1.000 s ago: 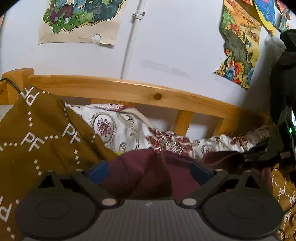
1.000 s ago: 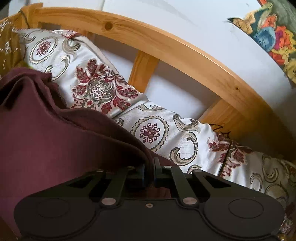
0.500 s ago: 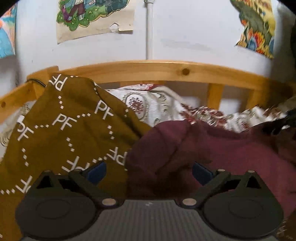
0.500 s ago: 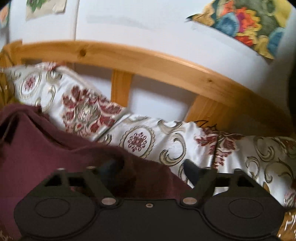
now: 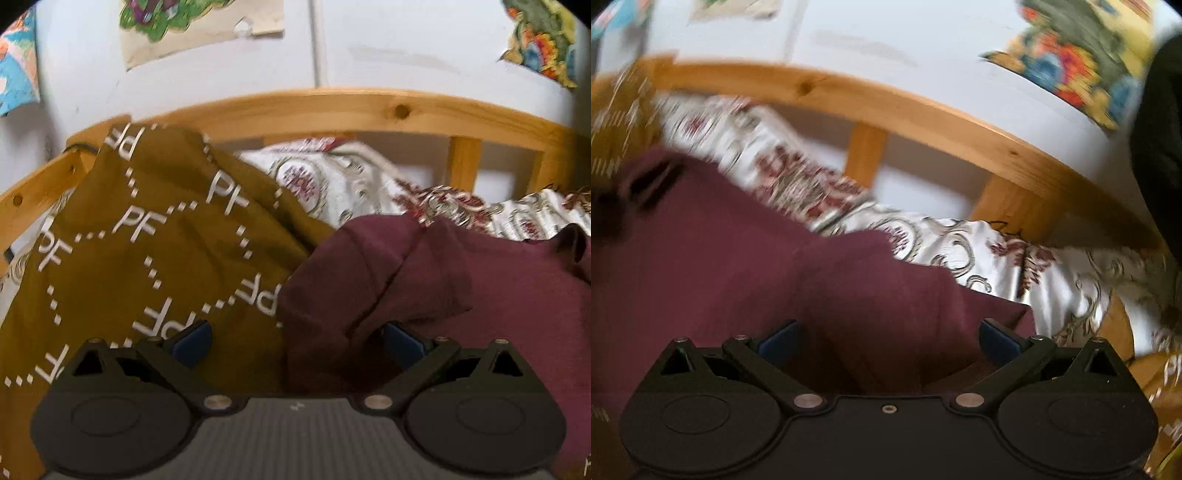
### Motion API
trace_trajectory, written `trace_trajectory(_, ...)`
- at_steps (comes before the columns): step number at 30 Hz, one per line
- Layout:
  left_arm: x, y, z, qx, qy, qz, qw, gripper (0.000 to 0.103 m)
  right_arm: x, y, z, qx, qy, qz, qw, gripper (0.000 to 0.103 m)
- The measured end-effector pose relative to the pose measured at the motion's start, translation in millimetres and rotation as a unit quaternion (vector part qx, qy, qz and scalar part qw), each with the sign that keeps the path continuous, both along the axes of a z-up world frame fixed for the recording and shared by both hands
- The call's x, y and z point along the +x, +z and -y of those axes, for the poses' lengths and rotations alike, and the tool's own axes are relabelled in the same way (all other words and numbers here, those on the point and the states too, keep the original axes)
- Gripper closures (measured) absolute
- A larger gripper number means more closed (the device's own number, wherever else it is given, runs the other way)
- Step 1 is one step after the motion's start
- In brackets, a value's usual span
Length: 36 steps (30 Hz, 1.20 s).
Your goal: Fold small clothes
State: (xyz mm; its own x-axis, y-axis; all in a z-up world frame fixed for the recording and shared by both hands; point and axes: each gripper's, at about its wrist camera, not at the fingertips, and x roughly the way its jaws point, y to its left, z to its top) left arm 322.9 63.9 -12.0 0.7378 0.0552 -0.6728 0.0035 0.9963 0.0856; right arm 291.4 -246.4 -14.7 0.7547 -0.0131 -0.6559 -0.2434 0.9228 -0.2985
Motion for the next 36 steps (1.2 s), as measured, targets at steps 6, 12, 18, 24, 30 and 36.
trace_trajectory(6,0.1,-0.5,-2.9,0.0,0.005,0.001,1.0,0.002,4.2,-7.8,-6.6,-0.049,-0.004,0.018,0.999,0.001)
trace_trajectory(12,2.7,-1.8,-1.1,0.006,0.005,0.001,1.0,0.002,5.7,-2.3,2.6,-0.028,0.003,0.039,0.999,0.033)
trace_trajectory(18,3.5,-1.6,-0.4,0.007,0.005,0.0,1.0,0.002,7.8,5.8,2.3,0.026,-0.014,0.024,0.999,0.088)
trace_trajectory(24,4.5,0.3,-3.6,-0.002,0.014,0.001,0.9999,0.002,17.2,19.2,22.2,0.08,-0.072,0.023,0.994,0.096)
trace_trajectory(30,4.0,2.4,-2.9,-0.002,0.018,0.001,0.9998,0.002,31.2,18.6,64.2,0.137,-0.154,0.002,0.978,0.096)
trace_trajectory(36,5.0,1.2,-2.6,0.003,0.017,0.001,0.9998,0.002,29.3,8.3,84.5,0.213,-0.174,-0.028,0.961,0.086)
